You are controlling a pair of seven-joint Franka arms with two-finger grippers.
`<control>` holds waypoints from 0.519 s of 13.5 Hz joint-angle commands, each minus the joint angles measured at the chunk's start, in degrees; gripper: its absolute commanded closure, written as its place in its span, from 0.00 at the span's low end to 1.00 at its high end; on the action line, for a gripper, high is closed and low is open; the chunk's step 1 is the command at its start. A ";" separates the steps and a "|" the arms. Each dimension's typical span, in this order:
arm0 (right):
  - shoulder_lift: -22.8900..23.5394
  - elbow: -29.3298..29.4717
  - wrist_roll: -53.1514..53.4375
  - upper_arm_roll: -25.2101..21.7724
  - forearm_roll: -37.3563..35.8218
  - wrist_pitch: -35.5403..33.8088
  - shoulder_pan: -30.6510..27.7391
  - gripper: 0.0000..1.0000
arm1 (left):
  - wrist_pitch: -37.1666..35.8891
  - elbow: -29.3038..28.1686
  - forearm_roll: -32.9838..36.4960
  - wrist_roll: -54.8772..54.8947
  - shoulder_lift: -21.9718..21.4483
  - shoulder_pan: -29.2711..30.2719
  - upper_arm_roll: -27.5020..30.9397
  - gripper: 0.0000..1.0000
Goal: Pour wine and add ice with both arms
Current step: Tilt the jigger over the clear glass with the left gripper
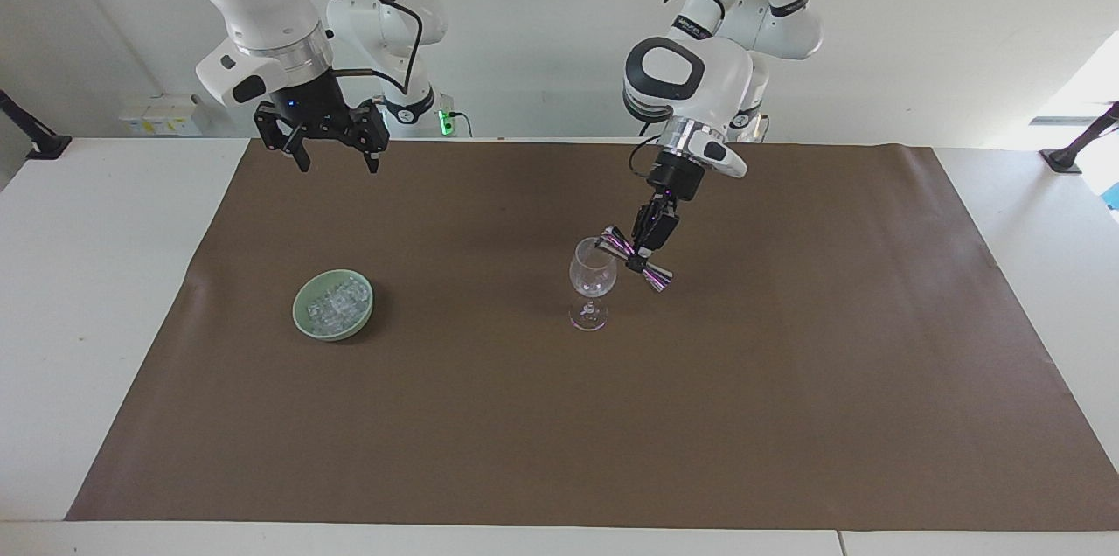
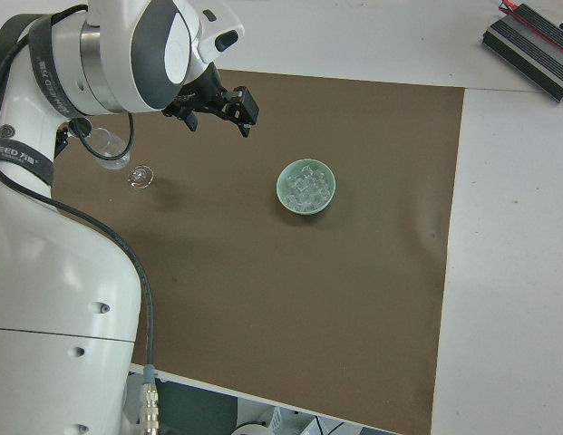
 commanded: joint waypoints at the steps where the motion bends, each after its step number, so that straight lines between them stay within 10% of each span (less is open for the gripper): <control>1: -1.29 -1.52 -1.36 0.14 1.31 0.24 -0.66 0.00 | 1.79 1.32 0.78 1.34 0.83 -1.34 0.79 1.00; 7: -1.29 -1.43 -1.36 0.14 1.31 0.24 -0.66 0.00 | 3.55 2.55 1.57 2.22 2.14 -1.43 0.79 1.00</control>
